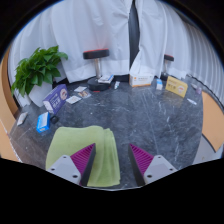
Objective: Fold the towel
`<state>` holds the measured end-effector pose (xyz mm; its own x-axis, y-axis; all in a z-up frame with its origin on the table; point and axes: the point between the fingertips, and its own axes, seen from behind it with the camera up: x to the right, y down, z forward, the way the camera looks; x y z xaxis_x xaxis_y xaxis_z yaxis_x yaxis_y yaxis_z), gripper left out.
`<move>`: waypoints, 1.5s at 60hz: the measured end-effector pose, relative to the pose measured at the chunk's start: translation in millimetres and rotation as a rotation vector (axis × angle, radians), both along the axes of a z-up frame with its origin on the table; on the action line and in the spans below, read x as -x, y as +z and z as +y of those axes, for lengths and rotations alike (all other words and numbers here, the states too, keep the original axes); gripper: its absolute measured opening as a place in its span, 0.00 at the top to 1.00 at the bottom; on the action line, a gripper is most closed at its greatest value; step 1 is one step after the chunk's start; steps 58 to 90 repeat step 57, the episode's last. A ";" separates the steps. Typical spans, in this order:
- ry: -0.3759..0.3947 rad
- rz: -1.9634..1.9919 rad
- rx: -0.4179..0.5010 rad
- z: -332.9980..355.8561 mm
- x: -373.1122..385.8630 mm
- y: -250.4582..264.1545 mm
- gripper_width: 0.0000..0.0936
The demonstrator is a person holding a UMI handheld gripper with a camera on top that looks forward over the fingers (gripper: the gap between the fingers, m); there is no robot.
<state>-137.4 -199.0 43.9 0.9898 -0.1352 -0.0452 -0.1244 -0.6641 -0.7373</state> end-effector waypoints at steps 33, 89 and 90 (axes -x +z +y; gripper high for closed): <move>-0.016 -0.124 -0.097 -142.7 54.4 132.5 0.09; -0.036 -0.159 -0.122 -209.8 93.4 160.3 0.09; -0.036 -0.159 -0.122 -209.8 93.4 160.3 0.09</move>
